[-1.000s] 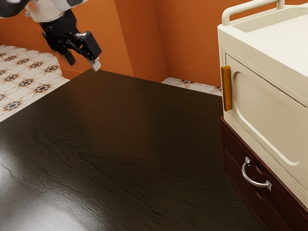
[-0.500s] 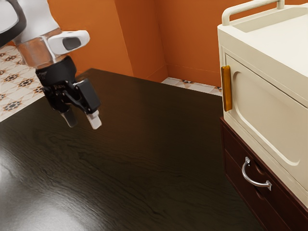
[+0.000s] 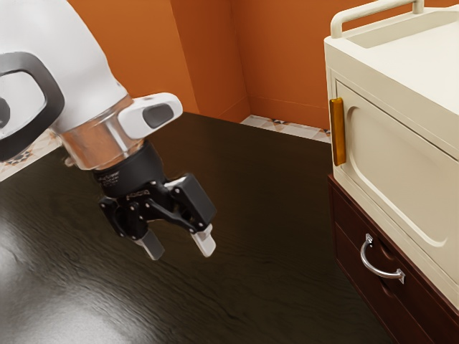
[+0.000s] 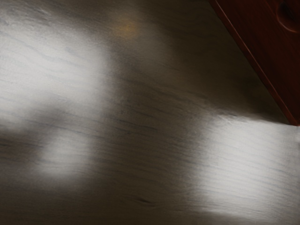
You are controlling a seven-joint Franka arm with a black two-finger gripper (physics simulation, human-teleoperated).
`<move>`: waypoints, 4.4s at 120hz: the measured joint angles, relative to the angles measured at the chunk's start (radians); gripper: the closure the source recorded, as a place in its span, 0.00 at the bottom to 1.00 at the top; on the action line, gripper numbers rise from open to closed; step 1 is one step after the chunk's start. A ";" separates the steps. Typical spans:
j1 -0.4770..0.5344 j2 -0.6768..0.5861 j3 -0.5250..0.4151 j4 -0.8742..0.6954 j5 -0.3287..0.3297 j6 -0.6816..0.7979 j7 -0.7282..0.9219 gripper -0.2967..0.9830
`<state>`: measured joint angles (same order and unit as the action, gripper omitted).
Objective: Pull the drawer handle with one arm to open the drawer
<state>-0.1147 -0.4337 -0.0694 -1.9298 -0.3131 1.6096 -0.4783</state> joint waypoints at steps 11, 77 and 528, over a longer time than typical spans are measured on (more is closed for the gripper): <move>0.003 0.005 -0.026 -0.039 -0.034 0.054 -0.088 0.26; 0.067 0.014 -0.018 -0.104 0.029 0.151 -0.511 0.26; -0.137 0.279 -0.025 -0.125 -0.074 0.664 -0.432 0.46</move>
<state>-0.2520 -0.1543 -0.0942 -2.0551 -0.3870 2.2737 -0.9103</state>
